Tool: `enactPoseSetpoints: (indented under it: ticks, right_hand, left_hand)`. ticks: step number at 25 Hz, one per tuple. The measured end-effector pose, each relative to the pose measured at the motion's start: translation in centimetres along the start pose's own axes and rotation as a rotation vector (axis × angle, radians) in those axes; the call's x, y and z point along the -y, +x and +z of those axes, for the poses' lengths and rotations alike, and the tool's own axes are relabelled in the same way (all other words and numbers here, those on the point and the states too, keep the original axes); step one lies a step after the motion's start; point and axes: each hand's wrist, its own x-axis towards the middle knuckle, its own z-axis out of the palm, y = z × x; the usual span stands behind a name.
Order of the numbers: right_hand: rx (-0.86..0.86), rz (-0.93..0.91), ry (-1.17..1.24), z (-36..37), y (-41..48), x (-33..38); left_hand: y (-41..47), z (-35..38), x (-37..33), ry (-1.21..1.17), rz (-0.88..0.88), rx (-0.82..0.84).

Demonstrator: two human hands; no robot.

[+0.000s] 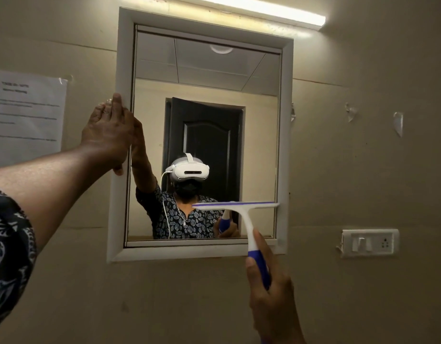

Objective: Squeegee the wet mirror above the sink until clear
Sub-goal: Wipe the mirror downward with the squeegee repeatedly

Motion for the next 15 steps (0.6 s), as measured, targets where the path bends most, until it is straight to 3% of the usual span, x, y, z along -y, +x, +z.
enactPoseSetpoints:
  ticks: [9, 12, 15]
  right_hand:
    - [0.033, 0.080, -0.101, -0.4, -3.8, -1.7]
    - [0.051, 0.109, -0.114, -0.6, -2.5, 0.5]
    - [0.041, -0.016, -0.057, -1.2, 1.5, 5.0]
  left_hand:
    - [0.4, 0.6, 0.2, -0.019, 0.004, -0.035]
    - [0.6, 0.8, 0.2, 0.006, -0.003, -0.034]
    - [0.9, 0.9, 0.1, 0.009, -0.013, -0.043]
